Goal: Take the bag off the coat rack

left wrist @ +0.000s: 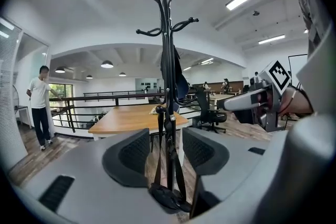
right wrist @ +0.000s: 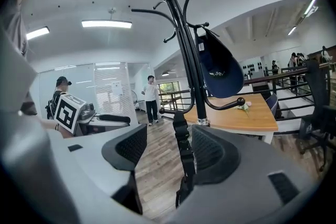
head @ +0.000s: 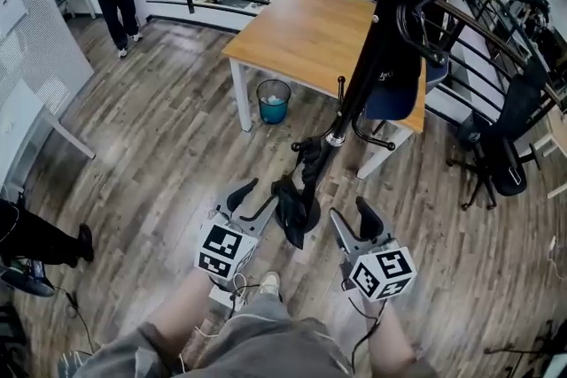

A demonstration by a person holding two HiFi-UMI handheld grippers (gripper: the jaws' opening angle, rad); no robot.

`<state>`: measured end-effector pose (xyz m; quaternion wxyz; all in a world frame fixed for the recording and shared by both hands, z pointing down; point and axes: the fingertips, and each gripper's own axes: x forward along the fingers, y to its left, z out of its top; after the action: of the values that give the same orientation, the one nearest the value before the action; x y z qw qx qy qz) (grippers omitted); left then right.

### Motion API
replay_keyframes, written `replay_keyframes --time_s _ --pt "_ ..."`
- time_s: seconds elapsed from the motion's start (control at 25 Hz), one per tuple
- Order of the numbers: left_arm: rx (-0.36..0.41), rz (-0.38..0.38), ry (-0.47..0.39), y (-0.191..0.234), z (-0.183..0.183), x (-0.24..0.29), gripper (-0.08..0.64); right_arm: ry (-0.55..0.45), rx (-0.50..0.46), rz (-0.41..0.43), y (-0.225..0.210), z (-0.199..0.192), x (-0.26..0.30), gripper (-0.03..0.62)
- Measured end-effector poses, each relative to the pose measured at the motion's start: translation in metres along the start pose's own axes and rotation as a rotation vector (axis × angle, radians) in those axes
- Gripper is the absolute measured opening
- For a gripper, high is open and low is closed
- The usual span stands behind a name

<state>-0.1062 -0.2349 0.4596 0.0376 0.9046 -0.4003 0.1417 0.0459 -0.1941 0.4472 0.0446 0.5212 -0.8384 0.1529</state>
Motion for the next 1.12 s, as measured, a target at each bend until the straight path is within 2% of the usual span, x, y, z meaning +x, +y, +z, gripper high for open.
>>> replay_keyframes --time_s 0.2,0.52,0.72,0.88,1.12 --pt "0.001 -0.035 0.021 0.018 -0.016 0.033 0.209 0.030 0.009 -0.011 -0.012 -0.011 0.041 0.265" --pt "0.019 -0.032 0.014 0.031 -0.036 0.072 0.209 0.042 0.004 0.023 -0.028 -0.035 0.085 0.270" --pt "0.037 -0.039 0.038 0.028 -0.068 0.098 0.209 0.045 0.005 0.054 -0.037 -0.062 0.105 0.273" --pt "0.024 -0.040 0.043 0.026 -0.097 0.121 0.212 0.058 0.032 0.065 -0.052 -0.091 0.119 0.278" --pt "-0.030 -0.075 0.021 0.027 -0.121 0.151 0.212 0.096 0.070 0.102 -0.062 -0.134 0.143 0.285"
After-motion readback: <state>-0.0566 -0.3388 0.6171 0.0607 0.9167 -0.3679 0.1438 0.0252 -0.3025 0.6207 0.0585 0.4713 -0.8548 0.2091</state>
